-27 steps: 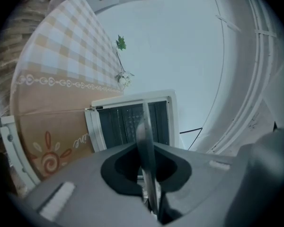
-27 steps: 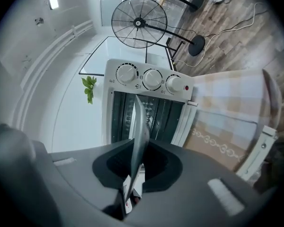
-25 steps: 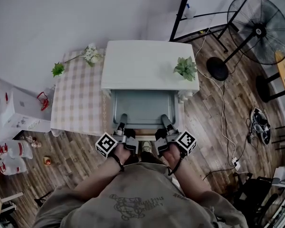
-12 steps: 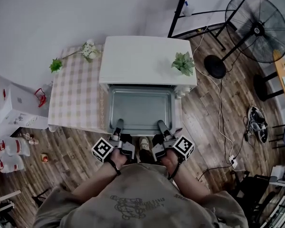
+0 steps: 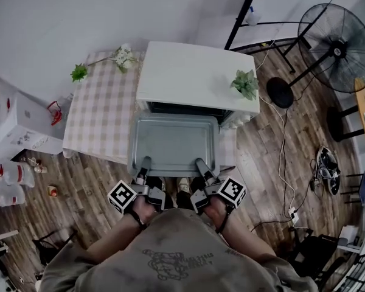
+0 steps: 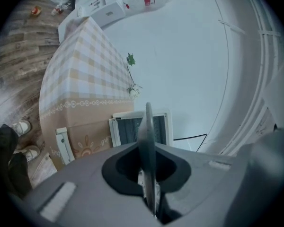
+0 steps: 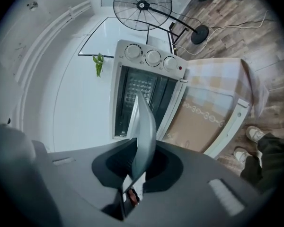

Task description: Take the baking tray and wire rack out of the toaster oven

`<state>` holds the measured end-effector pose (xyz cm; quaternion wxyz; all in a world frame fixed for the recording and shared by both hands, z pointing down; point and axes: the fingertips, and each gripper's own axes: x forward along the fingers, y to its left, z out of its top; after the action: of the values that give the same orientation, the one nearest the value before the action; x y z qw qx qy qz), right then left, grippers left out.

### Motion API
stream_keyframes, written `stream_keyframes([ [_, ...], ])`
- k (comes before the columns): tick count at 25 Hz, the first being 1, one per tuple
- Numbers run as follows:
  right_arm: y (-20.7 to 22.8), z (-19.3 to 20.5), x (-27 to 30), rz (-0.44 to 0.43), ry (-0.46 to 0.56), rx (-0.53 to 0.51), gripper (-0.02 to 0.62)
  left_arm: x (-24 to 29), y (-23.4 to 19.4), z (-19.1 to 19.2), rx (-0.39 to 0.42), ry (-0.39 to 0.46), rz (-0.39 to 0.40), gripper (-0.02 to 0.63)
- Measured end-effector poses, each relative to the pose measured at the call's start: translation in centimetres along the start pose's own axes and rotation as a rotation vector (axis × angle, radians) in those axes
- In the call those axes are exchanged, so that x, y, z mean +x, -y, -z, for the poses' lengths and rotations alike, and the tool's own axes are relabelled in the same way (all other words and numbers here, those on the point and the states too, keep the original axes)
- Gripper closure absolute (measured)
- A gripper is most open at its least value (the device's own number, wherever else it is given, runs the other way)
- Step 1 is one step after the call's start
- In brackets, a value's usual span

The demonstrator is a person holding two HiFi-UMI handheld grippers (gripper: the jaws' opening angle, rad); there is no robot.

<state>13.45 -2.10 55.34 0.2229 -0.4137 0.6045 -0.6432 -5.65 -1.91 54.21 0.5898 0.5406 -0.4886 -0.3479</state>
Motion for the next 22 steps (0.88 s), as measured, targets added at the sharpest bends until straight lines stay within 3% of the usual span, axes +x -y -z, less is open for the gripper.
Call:
stream_keyframes([
  [7, -1.7, 4.1, 3.0, -0.028, -0.156, -0.068, 0.532, -3.6, 0.4, -3.9, -0.021, 0.132, 0.021, 0.597],
  [18, -3.6, 12.9, 8.0, -0.060, -0.451, -0.118, 0.531, -11.6, -0.7, -10.5, -0.046, 0.423, -0.001, 0.595],
  [22, -4.4, 15.5, 10.0, -0.083, -0.554, -0.141, 0.528, -14.0, -0.7, -12.1, -0.055, 0.514, 0.028, 0.592],
])
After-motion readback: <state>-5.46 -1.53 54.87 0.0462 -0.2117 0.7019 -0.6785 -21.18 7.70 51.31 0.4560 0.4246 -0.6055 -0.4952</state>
